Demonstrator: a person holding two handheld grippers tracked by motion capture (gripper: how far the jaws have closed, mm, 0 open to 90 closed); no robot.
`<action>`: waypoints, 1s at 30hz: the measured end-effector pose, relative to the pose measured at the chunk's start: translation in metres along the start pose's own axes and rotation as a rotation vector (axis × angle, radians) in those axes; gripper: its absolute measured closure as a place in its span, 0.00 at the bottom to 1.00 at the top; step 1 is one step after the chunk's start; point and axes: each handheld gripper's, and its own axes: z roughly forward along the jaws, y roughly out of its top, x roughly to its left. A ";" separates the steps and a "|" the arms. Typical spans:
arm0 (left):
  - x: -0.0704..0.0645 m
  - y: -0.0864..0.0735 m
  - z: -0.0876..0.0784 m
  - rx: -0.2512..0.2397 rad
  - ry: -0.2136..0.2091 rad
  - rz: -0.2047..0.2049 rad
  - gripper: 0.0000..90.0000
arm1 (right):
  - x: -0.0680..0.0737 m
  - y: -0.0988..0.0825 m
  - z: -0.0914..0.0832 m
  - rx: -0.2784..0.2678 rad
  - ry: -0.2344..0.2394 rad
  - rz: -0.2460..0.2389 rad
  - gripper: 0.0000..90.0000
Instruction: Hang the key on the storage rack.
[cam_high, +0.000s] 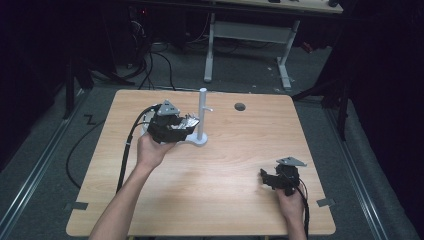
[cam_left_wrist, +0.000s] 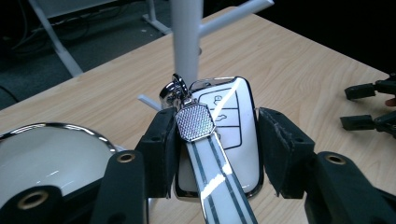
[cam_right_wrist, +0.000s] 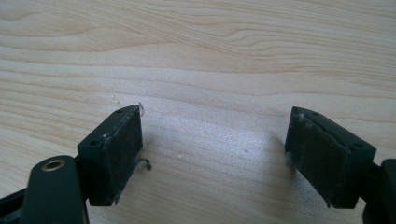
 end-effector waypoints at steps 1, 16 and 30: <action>0.001 0.000 -0.001 -0.001 0.000 -0.007 0.56 | 0.000 0.000 0.000 0.000 0.000 0.001 0.21; 0.000 0.003 0.014 0.021 -0.031 -0.004 0.56 | 0.000 0.000 0.000 0.000 0.000 0.000 0.21; -0.018 -0.006 0.034 0.066 -0.001 0.069 0.55 | 0.000 0.000 0.000 0.000 0.000 0.000 0.21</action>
